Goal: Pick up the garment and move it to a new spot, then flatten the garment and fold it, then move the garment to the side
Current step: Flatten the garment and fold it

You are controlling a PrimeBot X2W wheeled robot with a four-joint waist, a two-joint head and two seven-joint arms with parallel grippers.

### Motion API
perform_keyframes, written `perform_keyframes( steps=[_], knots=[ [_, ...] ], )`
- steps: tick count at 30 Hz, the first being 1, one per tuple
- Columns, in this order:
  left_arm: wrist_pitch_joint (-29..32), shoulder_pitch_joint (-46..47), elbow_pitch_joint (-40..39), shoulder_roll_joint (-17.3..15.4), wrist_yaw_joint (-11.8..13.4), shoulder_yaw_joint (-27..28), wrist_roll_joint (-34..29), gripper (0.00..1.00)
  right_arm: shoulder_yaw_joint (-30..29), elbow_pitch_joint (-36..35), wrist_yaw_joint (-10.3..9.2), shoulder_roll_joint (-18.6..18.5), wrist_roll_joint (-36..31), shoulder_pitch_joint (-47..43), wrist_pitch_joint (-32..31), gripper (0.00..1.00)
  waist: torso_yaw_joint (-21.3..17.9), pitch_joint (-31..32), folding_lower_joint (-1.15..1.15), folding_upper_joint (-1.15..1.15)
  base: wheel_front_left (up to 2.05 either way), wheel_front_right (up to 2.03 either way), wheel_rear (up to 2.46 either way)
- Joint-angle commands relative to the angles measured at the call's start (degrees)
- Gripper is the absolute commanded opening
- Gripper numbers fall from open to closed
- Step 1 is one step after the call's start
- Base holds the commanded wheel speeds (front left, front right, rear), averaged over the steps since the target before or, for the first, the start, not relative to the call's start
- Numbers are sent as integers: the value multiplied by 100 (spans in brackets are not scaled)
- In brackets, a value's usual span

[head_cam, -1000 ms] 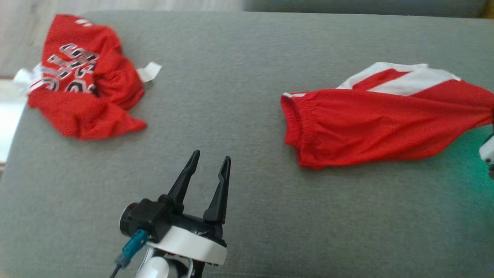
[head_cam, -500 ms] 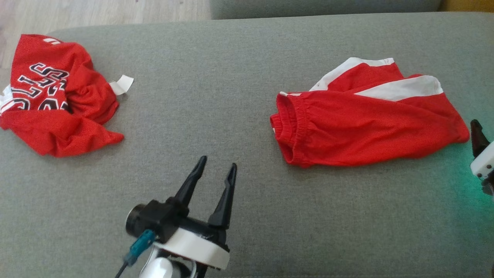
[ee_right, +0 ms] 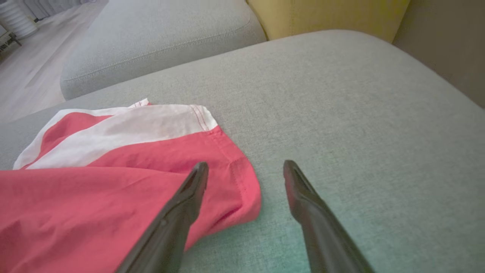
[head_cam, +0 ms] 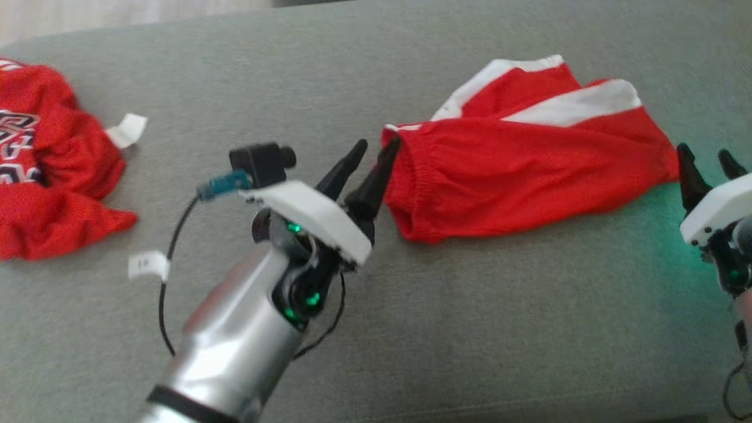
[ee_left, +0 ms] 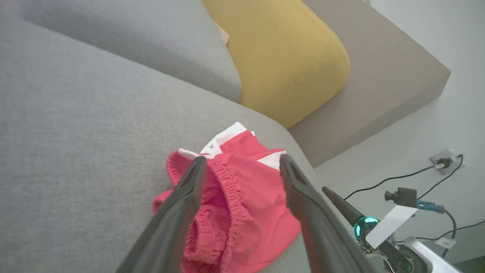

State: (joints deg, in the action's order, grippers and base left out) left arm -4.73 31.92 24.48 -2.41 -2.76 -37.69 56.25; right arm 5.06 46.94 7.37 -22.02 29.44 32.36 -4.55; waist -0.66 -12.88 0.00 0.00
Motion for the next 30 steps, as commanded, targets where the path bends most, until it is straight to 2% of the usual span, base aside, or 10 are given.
perform_keyframes(
  steps=[1,5,6,12,20,21,22,23,24,30],
  knots=[
    [75,385,84,-47,75,110,365,100,86,-295,12,-66,-49,88,-14,100,-261,-189,0,0,0,0,0],
    [231,764,541,-47,212,-12,1096,100,33,-537,12,-60,-48,4,-43,100,-449,-301,0,0,0,0,0],
    [310,966,780,-47,264,-100,1478,100,-40,-655,12,-72,-59,-78,-62,100,-543,-357,0,0,0,0,0],
    [439,1310,1226,-47,280,-271,2267,100,-276,-839,12,-81,-114,-307,-86,100,-685,-433,0,0,0,0,0],
    [156,1852,2112,-47,353,-372,2697,100,-489,-1156,12,72,-251,-497,-185,100,-835,-552,0,0,0,0,0],
    [134,1889,2175,-47,325,-399,2748,88,-519,-1183,12,86,-273,-517,-194,100,-838,-561,0,0,0,0,0],
    [101,1924,2229,-47,297,-434,2785,40,-551,-1208,12,98,-294,-537,-203,100,-835,-568,0,0,0,0,0],
    [90,1942,2259,-47,247,-478,2834,4,-585,-1230,12,110,-310,-557,-214,100,-827,-571,0,0,0,0,0],
    [92,1952,2264,-47,181,-532,2889,0,-622,-1252,12,124,-318,-577,-227,100,-815,-571,0,0,0,0,0],
    [-230,2015,2166,-47,-135,-836,3029,0,-817,-1353,12,209,-380,-658,-239,100,-706,-467,0,0,0,0,0]
  ],
)
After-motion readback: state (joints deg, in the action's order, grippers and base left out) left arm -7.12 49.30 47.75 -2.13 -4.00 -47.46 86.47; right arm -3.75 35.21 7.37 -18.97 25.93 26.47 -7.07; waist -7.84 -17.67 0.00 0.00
